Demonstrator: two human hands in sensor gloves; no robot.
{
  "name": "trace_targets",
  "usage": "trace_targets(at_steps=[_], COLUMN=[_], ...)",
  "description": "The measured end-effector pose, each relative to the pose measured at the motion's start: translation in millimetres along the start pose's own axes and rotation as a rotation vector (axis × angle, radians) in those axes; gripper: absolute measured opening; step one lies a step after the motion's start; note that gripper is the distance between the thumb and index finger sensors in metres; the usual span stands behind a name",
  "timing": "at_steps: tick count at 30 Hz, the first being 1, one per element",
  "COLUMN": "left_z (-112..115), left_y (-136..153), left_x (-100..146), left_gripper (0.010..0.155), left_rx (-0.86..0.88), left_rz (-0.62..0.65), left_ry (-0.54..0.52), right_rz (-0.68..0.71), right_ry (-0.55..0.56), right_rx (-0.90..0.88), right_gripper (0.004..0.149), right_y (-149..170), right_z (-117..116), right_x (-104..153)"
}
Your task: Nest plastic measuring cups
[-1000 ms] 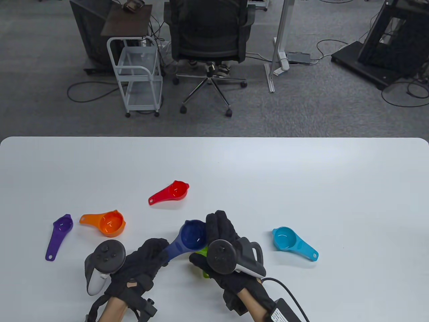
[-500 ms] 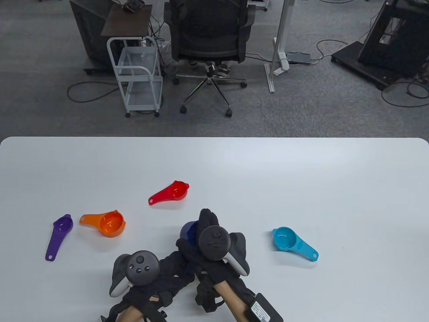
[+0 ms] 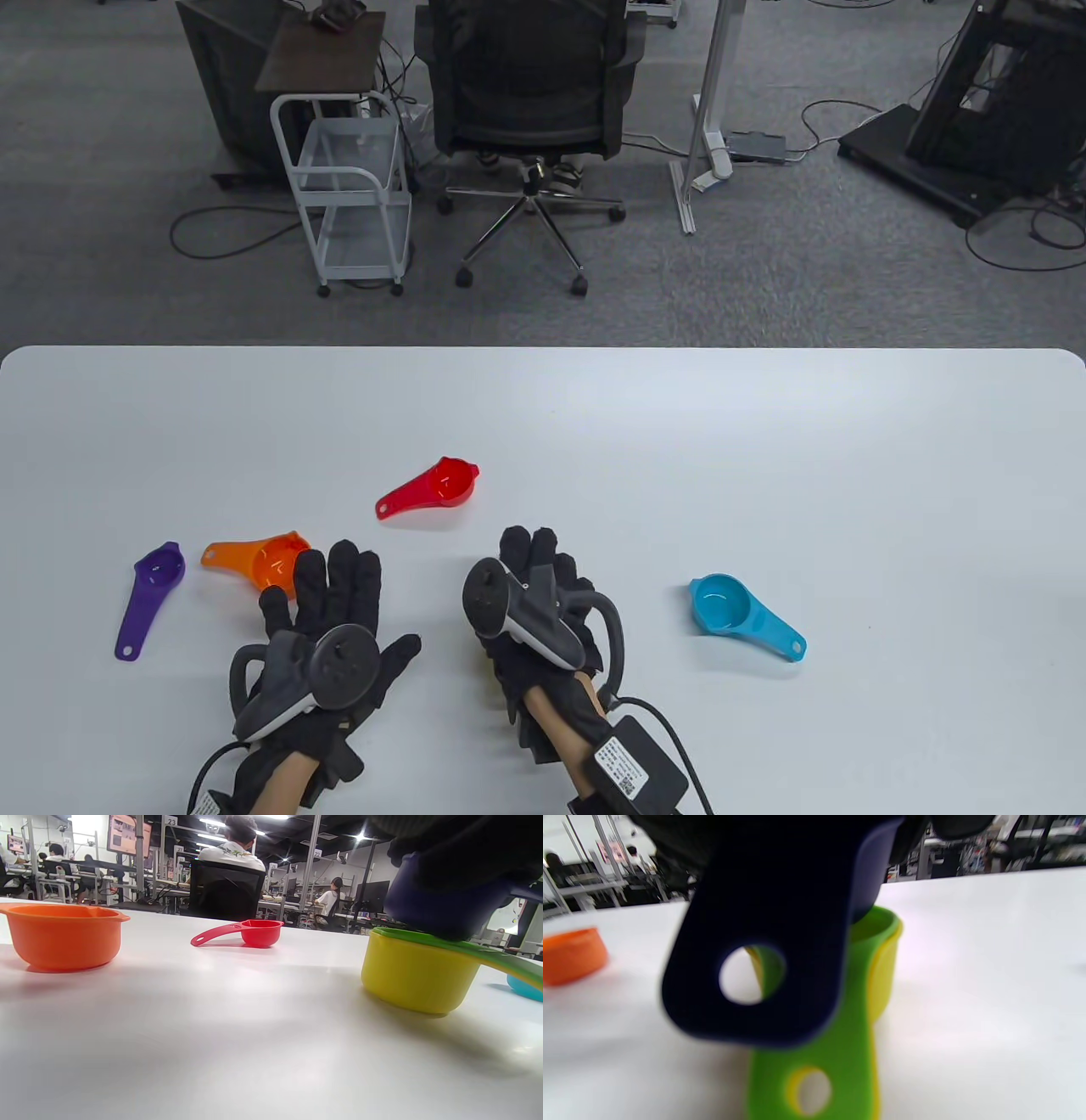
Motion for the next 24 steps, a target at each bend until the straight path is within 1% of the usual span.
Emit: trace_targets(at_steps=[3,7,10,24], left_z=[1,6,10,15], left_y=[-3,-12,-16,-15], left_x=[1,0,0,-1], left_gripper=[0.093,0.093,0.093,0.092], left_rx=[-0.011,-0.015,-0.025,-0.012], left_rz=[0.004,0.014,0.016,-0.01], left_ry=[0.018,0.07,0.104,0.185], right_rz=[-0.009,-0.008,-0.014,-0.024], right_ry=[0.008,-0.037,-0.045,-0.114], right_rx=[0.035,0.009,0.041,0.07], right_gripper=[0.085,0.084,0.084,0.085], right_y=[-3,-3,-3,2], right_z=[-2,-8,-12,-29], right_x=[-1,-4,-6,-13])
Point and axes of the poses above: the tracker on the back of each hand, its own y axis roughly to the little-finger side, its own x axis roughly from the fingertips to the wrist, z = x × y, the point moved 2 cm from there along -x, roughly from the wrist to the fingertips, and after that the axes turned 6 degrees about -z, right-handed, at the moved point
